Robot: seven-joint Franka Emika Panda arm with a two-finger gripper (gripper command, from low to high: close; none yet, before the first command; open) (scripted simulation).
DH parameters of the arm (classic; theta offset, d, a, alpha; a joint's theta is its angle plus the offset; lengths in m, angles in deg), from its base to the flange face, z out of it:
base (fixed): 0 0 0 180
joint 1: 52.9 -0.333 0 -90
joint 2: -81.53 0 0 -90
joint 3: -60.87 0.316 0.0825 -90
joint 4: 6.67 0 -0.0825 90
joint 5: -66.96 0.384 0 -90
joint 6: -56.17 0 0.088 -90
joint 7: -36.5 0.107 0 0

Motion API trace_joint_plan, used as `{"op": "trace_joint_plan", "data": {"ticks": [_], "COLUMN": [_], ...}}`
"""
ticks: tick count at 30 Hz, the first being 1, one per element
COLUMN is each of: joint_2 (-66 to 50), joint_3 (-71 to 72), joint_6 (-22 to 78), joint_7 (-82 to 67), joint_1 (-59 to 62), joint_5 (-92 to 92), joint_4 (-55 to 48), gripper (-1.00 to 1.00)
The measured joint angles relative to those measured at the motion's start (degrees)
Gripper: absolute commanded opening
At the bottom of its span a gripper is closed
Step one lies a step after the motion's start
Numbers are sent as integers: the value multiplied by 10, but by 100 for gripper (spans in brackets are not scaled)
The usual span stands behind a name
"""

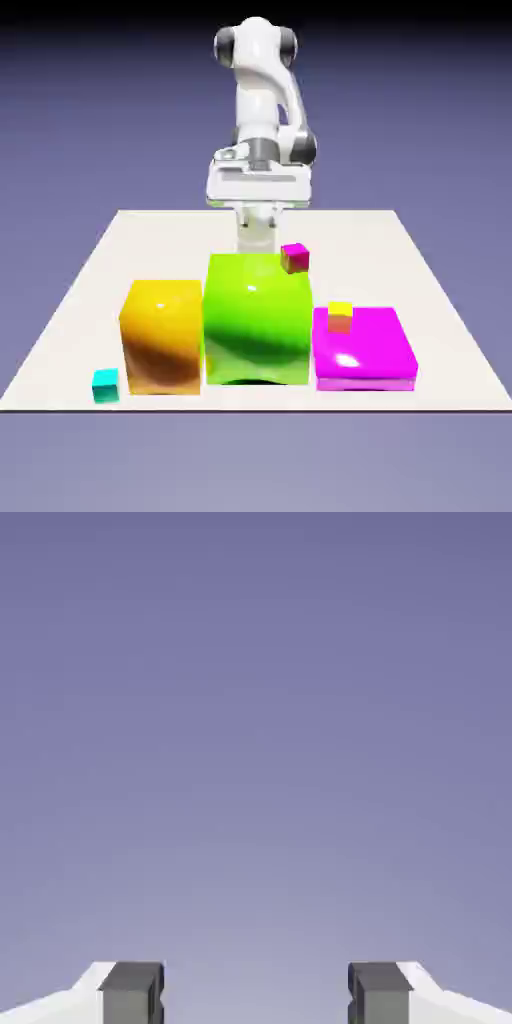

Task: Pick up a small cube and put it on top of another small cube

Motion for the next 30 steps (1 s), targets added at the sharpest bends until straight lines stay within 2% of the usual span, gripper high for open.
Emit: {"op": "trace_joint_plan", "data": {"ticks": [9, 29, 30], "joint_2": [-187, -602, -596], "joint_3": [45, -1, -22], "joint_6": [83, 366, 376], "joint_7": [-26, -45, -39], "joint_1": [129, 378, 369], "joint_5": [-84, -116, -93], "joint_4": [-183, -500, -482], "gripper": [0, 0, 0]}}
